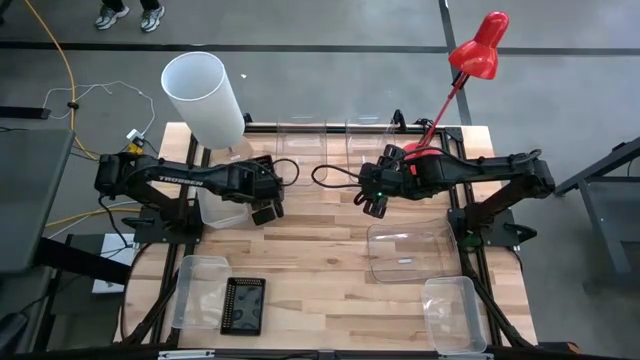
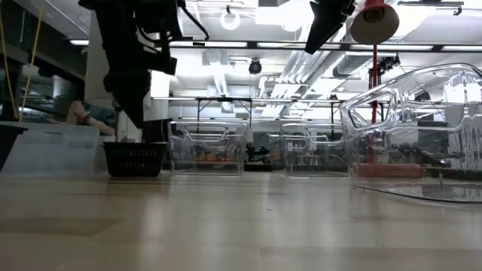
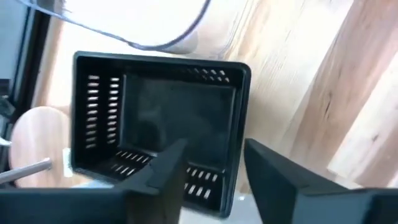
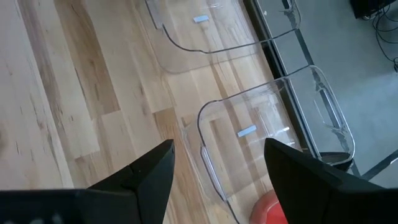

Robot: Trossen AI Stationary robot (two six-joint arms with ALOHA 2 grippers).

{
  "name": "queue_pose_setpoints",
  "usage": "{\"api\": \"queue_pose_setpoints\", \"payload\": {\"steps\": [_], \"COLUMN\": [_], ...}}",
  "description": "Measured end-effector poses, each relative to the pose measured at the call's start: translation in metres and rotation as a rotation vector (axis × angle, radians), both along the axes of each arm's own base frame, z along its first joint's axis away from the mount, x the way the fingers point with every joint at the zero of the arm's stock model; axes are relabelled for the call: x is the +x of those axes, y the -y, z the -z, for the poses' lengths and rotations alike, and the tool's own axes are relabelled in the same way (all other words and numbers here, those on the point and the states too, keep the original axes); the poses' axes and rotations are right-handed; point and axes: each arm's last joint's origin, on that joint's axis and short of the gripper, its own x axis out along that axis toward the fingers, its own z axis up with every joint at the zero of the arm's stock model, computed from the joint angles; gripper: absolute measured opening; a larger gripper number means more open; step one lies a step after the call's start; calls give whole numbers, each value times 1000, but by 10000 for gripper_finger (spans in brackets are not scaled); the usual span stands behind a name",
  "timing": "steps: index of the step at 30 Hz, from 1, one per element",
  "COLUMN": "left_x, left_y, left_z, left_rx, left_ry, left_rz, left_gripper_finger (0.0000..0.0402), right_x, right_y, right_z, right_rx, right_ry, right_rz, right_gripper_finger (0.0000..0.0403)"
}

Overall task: Stack baskets by color
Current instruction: Stack the bottom black bin on the black bins

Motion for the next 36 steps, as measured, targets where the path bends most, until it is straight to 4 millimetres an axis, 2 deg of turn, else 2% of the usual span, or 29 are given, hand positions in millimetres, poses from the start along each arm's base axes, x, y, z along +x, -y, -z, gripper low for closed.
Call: {"api": "queue_pose_setpoints", "payload": {"steps": [4,9,12,16,21,27,31,36], "left_x": [5,3,-3,-13,-26,-26,-16,-8], "left_y": [1,17,40,88,149,204,217,222], "left_z": [-27,-61,-74,-80,-68,-30,-1,22], "left_rx": [-60,-231,-273,-314,-340,-321,-259,-224], "left_ry": [62,311,430,507,429,239,137,53], "left_rz": [-3,-77,-62,109,270,422,450,450], "left_gripper_finger": [185,210,213,212,213,213,213,213], "right_x": [0,-1,-2,-2,-1,-1,0,1], "right_y": [0,-1,-2,-2,-2,-2,-2,-2], "right_z": [0,1,2,2,2,2,1,0], "right_rx": [1,30,59,58,50,51,51,51], "right_ry": [0,-11,-15,-24,-24,-22,-4,5], "right_rz": [0,-8,-7,-15,-26,-27,-28,-28], "right_gripper_finger": [236,236,236,236,236,236,236,236]}}
